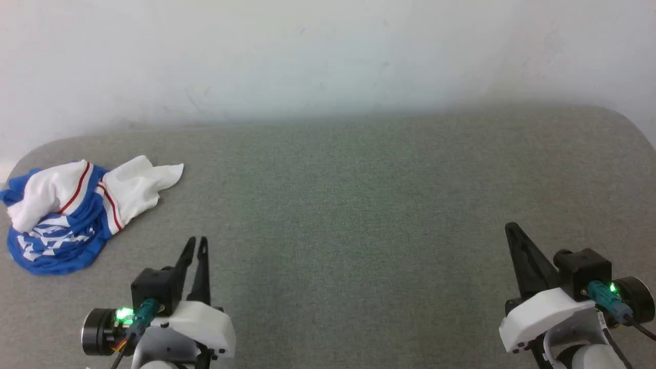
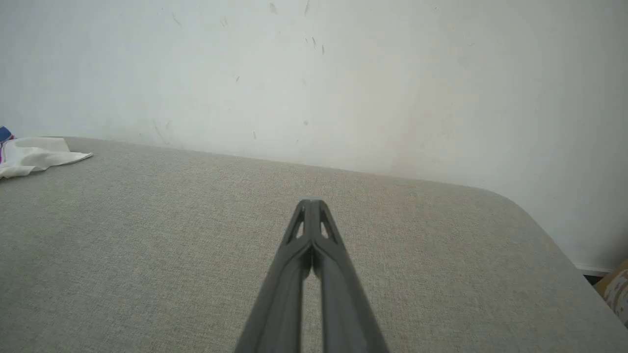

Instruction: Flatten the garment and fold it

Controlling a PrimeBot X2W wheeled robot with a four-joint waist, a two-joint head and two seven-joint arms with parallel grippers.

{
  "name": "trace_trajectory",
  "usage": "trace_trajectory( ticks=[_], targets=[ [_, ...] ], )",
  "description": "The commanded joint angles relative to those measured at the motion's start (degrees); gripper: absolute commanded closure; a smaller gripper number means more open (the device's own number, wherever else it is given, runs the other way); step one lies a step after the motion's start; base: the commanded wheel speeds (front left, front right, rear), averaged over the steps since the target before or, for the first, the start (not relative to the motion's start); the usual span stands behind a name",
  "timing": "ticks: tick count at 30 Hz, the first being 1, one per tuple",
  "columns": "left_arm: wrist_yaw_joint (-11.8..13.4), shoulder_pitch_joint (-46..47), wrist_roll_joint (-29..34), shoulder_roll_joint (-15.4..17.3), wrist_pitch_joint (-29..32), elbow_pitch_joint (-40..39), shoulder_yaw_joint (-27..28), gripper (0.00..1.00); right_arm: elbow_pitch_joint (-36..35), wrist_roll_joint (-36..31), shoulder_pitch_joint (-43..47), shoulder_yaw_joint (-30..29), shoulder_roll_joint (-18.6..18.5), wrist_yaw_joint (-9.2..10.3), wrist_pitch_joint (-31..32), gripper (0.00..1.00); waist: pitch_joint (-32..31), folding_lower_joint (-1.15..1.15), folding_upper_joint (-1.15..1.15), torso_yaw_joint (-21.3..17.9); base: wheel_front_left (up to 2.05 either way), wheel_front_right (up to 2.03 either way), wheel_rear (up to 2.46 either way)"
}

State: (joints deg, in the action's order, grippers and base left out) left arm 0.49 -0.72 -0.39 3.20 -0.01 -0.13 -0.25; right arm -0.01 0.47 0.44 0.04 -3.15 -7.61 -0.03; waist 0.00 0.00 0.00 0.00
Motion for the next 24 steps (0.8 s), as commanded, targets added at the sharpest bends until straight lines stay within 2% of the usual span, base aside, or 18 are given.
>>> trace_trajectory(
  ticks=[1,24],
  targets=[
    [0.0,0.0,0.0,0.0,-0.01,0.0,0.0,0.0,0.0,0.02,0.0,-0.01,0.0,0.0,-0.01,0.0,0.0,0.0,0.0,0.0,0.0,0.0,0.0],
    [0.17,-0.77,-0.2,-0.04,-2.53,-0.02,-0.49,0.0,0.37,2.51,0.63,-2.16,0.04,0.02,-2.53,0.0,0.18,0.0,0.0,-0.01,0.0,0.0,0.0]
  ],
)
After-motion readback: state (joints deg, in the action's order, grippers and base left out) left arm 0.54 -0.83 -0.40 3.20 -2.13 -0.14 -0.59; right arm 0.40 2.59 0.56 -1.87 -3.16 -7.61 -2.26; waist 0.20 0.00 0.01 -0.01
